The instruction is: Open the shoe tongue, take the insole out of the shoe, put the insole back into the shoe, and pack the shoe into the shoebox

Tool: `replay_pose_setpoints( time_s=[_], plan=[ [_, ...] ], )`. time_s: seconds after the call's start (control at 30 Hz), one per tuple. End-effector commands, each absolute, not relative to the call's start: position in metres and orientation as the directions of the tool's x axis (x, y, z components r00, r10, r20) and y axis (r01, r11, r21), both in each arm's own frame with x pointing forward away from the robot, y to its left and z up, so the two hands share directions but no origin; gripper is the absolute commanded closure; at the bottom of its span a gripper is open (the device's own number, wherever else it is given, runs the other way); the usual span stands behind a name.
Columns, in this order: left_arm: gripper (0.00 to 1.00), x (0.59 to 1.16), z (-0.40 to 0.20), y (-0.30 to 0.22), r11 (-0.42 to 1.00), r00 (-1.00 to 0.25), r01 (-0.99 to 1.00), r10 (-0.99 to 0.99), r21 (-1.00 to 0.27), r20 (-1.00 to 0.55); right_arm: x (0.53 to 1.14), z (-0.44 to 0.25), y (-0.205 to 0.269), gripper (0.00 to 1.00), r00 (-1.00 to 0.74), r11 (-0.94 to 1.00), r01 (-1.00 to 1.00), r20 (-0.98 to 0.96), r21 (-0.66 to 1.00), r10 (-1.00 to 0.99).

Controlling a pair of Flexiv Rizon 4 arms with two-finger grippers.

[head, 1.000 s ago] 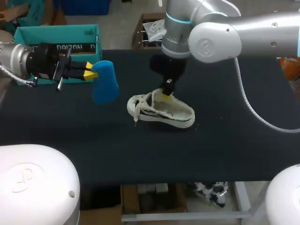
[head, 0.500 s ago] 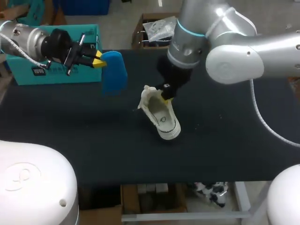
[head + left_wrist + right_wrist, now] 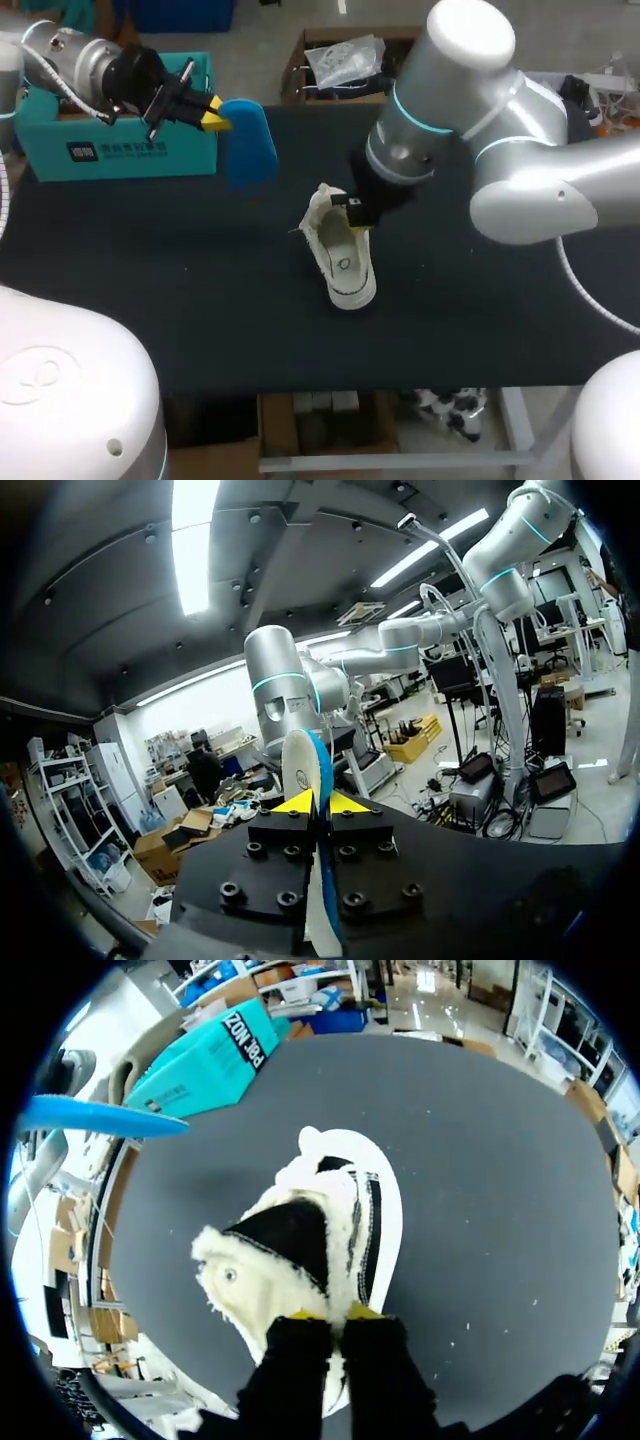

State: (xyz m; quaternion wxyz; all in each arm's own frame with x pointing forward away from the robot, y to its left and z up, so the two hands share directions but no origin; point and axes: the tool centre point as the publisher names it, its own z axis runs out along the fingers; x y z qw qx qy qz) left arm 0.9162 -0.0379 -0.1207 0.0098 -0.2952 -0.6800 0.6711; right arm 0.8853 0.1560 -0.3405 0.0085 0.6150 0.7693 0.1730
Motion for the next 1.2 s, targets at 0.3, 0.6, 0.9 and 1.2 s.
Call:
replay_pose_setpoints(
  time_s=[0.3, 0.6, 0.9, 1.2],
  plan=[
    [1.00, 0.915, -0.121, -0.049, -0.119, -0.773, 0.372, 0.509, -0.921, -0.378, 0.879, -0.334, 0.133, 0.00, -0.277, 0.148, 0.869, 0.218, 0.472, 0.936],
    [1.00, 0.887, -0.112, -0.053, -0.138, -0.786, 0.368, 0.482, -0.920, -0.387, 0.874, -0.300, 0.111, 0.00, -0.377, 0.228, 0.834, 0.218, 0.502, 0.900],
    [1.00, 0.874, -0.108, -0.052, -0.106, -0.873, 0.263, 0.397, -0.959, -0.283, 0.874, -0.300, 0.111, 0.00, -0.377, 0.228, 0.834, 0.218, 0.502, 0.900],
    [1.00, 0.834, -0.116, -0.083, -0.083, -0.864, 0.311, 0.390, -0.947, -0.318, 0.866, -0.291, 0.092, 0.00, -0.336, 0.180, 0.874, 0.292, 0.452, 0.896]
  ],
)
